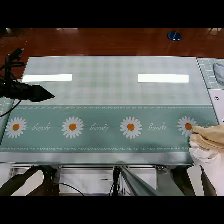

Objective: Fold the shirts.

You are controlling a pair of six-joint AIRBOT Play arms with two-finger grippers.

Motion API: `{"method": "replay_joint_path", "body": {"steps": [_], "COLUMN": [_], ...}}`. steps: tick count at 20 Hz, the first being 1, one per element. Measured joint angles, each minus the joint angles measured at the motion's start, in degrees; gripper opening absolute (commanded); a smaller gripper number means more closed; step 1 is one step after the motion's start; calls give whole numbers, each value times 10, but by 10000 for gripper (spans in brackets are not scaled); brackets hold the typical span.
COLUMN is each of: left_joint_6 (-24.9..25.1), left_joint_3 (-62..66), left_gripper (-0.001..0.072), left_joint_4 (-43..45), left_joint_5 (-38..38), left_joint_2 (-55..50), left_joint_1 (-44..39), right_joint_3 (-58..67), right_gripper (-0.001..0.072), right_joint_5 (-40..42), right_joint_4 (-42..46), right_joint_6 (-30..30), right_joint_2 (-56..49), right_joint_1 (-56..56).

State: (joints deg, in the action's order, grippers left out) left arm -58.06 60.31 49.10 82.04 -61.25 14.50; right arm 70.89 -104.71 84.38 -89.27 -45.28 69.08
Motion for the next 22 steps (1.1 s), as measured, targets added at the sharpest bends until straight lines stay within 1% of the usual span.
{"method": "replay_joint_path", "body": {"steps": [7,11,16,18,19,20,21,22], "left_joint_6": [4,5,4,4,3,3,3,3], "left_joint_3": [0,0,0,0,0,0,0,0], "left_gripper": [23,23,23,24,23,23,23,23], "left_joint_4": [0,3,12,14,14,14,14,14], "left_joint_5": [-11,-27,-37,-37,-36,-36,-36,-36], "left_joint_2": [-9,-15,-23,-24,-24,-24,-25,-25], "left_joint_1": [17,26,48,56,59,60,62,63], "right_joint_3": [-121,-229,-393,-430,-442,-449,-455,-460], "right_gripper": [30,30,31,33,114,350,517,562], "right_joint_5": [2,11,60,89,105,120,137,152], "right_joint_4": [225,344,439,473,487,497,508,515], "right_joint_6": [9,13,19,23,23,23,26,26], "right_joint_2": [22,24,25,25,25,23,22,21], "right_joint_1": [6,7,33,47,52,56,59,60]}}
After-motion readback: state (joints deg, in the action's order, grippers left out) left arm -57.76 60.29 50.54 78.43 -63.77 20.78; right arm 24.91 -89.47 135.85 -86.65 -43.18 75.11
